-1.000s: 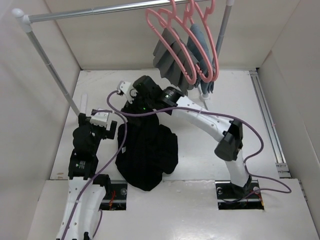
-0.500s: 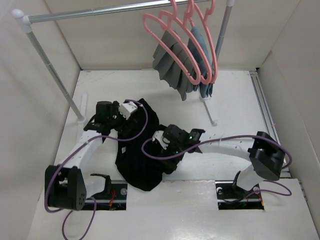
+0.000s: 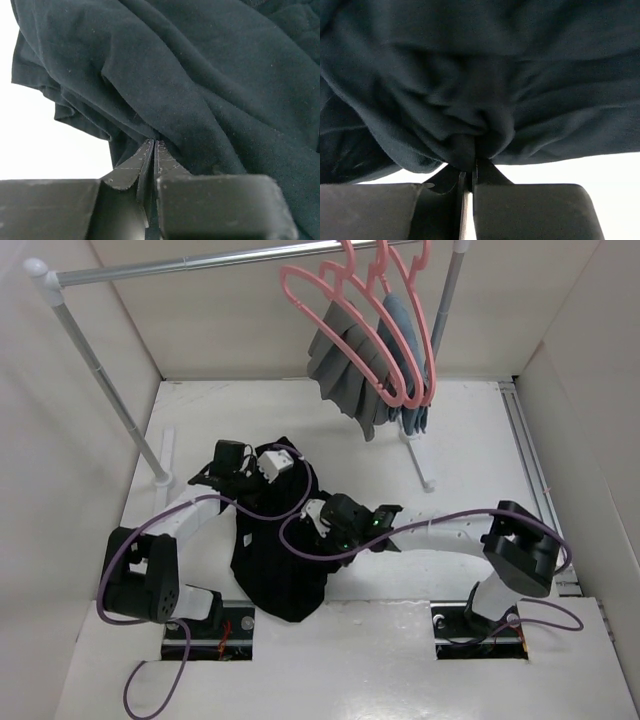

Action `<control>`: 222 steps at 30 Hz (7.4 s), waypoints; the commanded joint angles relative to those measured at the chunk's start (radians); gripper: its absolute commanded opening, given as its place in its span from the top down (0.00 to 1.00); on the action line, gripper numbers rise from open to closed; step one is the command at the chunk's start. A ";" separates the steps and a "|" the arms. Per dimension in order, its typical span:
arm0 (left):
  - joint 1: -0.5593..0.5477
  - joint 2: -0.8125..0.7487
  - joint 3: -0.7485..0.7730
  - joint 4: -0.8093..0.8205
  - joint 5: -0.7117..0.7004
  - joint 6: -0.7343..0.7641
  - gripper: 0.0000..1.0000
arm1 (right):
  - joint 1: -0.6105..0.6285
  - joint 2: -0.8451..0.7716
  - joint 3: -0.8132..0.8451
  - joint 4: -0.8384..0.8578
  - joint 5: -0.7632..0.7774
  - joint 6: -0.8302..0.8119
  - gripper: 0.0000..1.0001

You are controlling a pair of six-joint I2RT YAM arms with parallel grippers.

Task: Place the t-shirt on the hanger
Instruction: Move the tshirt to the center of the board, then grab a hanger with the right arm, then place tshirt on hanger

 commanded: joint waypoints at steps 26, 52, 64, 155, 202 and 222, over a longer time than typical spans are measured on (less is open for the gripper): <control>0.084 -0.796 -0.033 -0.979 0.447 1.005 0.60 | -0.113 0.629 1.377 -0.244 0.407 -0.423 0.01; 0.061 -0.544 -0.280 -0.634 -0.116 0.903 0.25 | -0.222 0.248 0.316 -0.080 0.228 0.006 0.41; 0.061 -0.730 -0.231 -0.842 0.341 1.120 1.00 | -0.328 0.519 0.820 -0.253 0.435 -0.168 1.00; 0.061 -0.738 -0.155 0.053 0.212 -0.216 0.15 | -0.386 -0.001 1.262 -0.090 -0.064 -0.208 1.00; 0.251 -0.223 -0.102 -0.592 -0.199 0.920 1.00 | -0.167 -0.663 0.095 -0.258 0.119 0.065 1.00; -0.200 -0.178 -0.007 -0.114 0.012 0.285 0.27 | -0.145 -0.891 -0.097 -0.336 0.148 0.249 1.00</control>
